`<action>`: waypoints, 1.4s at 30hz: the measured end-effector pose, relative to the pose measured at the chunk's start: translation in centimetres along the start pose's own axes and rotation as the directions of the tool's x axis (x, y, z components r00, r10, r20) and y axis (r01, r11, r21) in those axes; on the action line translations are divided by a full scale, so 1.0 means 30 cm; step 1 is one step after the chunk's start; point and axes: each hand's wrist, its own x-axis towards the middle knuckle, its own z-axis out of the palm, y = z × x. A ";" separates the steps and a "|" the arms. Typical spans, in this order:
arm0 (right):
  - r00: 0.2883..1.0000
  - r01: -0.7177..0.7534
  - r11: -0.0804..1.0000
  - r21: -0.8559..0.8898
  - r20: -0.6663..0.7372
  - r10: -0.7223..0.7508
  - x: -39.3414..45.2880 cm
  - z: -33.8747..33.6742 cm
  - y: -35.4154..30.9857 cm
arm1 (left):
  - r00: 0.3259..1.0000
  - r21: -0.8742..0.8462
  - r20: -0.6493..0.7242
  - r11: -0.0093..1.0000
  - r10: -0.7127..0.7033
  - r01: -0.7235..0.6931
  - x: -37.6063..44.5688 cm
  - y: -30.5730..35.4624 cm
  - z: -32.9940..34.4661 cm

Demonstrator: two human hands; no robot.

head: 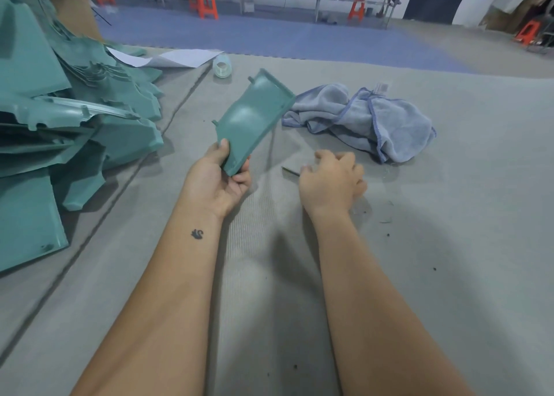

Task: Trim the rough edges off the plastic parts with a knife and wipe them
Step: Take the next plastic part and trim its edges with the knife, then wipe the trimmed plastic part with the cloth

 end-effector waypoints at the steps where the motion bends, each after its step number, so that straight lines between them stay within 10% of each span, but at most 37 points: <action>1: 0.996 0.046 0.997 0.061 -0.080 -0.041 -0.004 -0.003 -0.009 | 0.999 0.065 0.028 0.997 0.032 -0.034 0.000 -0.004 -0.001; 3: 0.977 0.182 0.847 0.499 -0.189 -0.099 -0.017 -0.017 -0.035 | 0.994 0.226 0.073 0.969 0.087 -0.101 0.000 -0.015 0.002; 6: 0.985 0.022 0.309 0.951 0.033 -0.172 -0.037 -0.038 -0.076 | 0.984 0.394 0.123 0.903 0.131 -0.169 0.002 -0.026 0.001; 12: 0.991 0.110 0.308 0.945 -0.082 -0.103 -0.009 -0.067 -0.074 | 0.973 0.432 0.055 0.873 0.224 -0.225 0.011 -0.048 0.018; 15: 0.980 0.183 0.314 0.932 -0.146 -0.136 0.007 -0.075 -0.028 | 0.984 0.074 -0.110 0.988 0.143 -0.136 0.022 0.001 -0.011; 20: 0.994 0.099 0.311 0.945 -0.078 -0.079 0.033 -0.062 0.018 | 0.984 -0.343 0.003 0.925 0.178 -0.166 0.018 0.068 -0.099; 26: 0.969 -0.231 -0.360 0.904 0.247 -0.003 0.065 -0.076 0.061 | 0.983 -0.142 0.178 0.990 0.042 -0.016 -0.008 0.079 -0.104; 31: 0.837 -0.009 -0.024 1.000 0.021 0.547 0.102 -0.080 0.088 | 0.916 0.196 0.330 0.966 -0.229 0.171 -0.022 0.075 -0.084; 35: 0.818 0.040 -0.070 0.997 0.008 0.576 0.122 -0.099 0.111 | 0.938 0.725 0.234 0.689 -0.256 0.008 -0.042 0.038 -0.041; 42: 0.855 0.009 -0.010 1.000 -0.003 0.518 0.134 -0.103 0.107 | 0.906 0.960 0.245 0.215 -0.345 -0.178 -0.056 0.024 -0.007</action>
